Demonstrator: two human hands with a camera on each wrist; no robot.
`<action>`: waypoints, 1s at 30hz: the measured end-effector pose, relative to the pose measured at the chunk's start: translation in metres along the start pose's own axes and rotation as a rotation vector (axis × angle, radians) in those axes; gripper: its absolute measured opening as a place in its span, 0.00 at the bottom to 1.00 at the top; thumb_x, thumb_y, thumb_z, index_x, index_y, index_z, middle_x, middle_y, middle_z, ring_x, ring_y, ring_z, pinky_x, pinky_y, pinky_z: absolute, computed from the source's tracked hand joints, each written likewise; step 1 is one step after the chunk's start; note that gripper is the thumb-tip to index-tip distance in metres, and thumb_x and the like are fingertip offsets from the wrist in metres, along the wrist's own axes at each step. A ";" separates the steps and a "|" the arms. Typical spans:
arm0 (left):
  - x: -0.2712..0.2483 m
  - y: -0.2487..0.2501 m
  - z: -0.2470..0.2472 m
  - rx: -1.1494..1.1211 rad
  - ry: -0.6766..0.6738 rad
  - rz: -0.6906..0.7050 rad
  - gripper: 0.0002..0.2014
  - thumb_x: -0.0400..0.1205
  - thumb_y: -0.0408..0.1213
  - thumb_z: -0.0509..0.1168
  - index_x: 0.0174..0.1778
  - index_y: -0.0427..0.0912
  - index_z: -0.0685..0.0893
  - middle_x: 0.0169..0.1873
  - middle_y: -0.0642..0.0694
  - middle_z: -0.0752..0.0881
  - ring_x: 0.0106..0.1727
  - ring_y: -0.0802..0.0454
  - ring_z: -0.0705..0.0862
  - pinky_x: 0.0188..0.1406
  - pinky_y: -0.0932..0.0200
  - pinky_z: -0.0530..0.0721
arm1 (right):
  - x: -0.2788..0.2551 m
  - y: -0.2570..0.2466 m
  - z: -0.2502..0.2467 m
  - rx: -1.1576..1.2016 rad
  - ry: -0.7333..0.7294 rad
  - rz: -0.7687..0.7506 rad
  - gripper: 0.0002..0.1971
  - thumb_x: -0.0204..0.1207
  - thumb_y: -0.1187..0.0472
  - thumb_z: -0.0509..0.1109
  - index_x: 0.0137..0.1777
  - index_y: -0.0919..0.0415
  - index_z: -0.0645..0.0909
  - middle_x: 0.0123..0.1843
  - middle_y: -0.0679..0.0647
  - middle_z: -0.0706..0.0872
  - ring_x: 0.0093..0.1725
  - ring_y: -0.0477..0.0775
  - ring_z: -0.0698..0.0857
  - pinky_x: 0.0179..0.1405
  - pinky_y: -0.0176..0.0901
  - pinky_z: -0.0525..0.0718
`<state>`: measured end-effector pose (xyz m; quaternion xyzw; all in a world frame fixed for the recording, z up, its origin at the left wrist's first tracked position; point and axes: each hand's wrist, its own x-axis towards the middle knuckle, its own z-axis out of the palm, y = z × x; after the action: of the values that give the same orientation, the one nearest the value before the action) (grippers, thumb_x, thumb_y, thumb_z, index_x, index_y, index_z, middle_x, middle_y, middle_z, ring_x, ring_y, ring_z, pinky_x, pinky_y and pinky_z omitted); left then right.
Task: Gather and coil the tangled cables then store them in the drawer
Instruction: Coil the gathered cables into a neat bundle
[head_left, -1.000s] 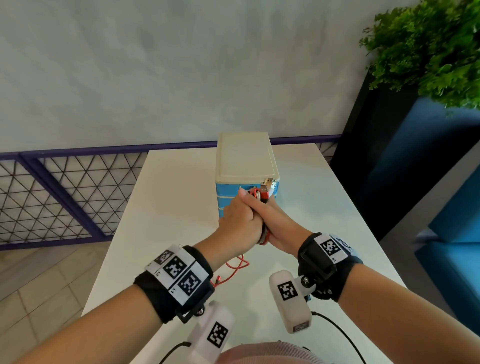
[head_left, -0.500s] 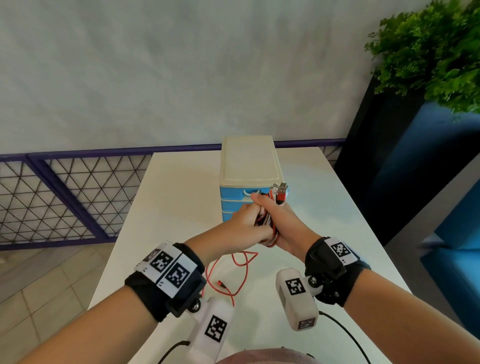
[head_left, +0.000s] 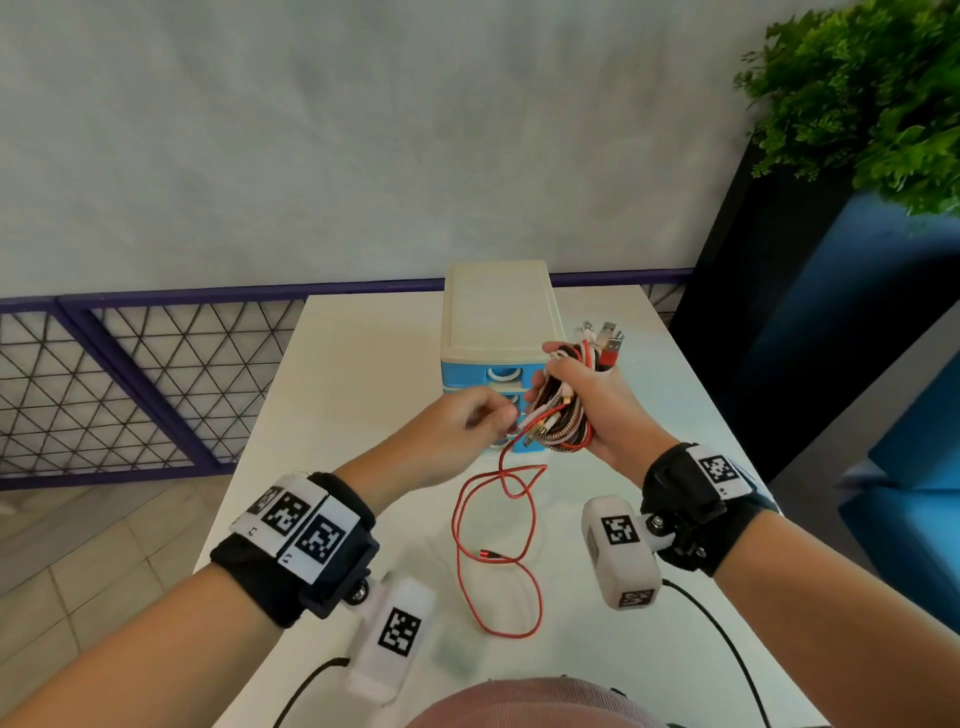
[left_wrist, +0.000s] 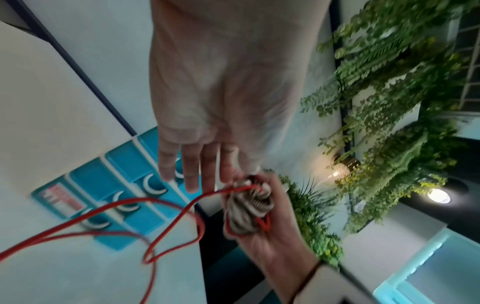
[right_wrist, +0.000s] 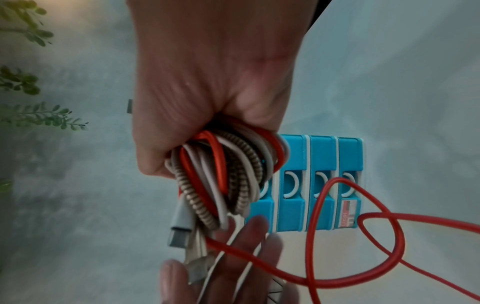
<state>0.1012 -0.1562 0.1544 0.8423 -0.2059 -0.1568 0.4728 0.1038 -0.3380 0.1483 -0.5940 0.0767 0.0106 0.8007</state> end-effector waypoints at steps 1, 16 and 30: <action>-0.002 -0.002 0.005 0.020 -0.071 0.009 0.12 0.86 0.46 0.56 0.56 0.45 0.80 0.49 0.52 0.86 0.52 0.57 0.84 0.50 0.66 0.81 | 0.000 0.000 0.000 0.018 -0.008 -0.004 0.10 0.81 0.71 0.63 0.60 0.64 0.76 0.35 0.59 0.87 0.36 0.57 0.89 0.43 0.54 0.89; -0.039 -0.049 0.005 -0.296 -0.735 -0.244 0.14 0.88 0.41 0.52 0.47 0.41 0.81 0.29 0.52 0.76 0.34 0.56 0.78 0.44 0.66 0.78 | 0.012 -0.029 -0.024 0.114 0.239 -0.085 0.08 0.78 0.68 0.64 0.38 0.63 0.79 0.32 0.55 0.88 0.36 0.56 0.88 0.47 0.59 0.87; 0.012 0.011 -0.018 0.398 0.172 0.115 0.06 0.79 0.39 0.68 0.44 0.43 0.90 0.33 0.57 0.80 0.36 0.64 0.77 0.32 0.75 0.70 | -0.009 -0.014 0.009 -0.306 -0.245 0.155 0.18 0.78 0.72 0.66 0.67 0.60 0.74 0.45 0.66 0.91 0.50 0.67 0.91 0.54 0.59 0.89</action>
<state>0.1177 -0.1538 0.1725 0.9161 -0.2394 -0.0132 0.3213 0.0977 -0.3334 0.1653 -0.6953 0.0218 0.1557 0.7013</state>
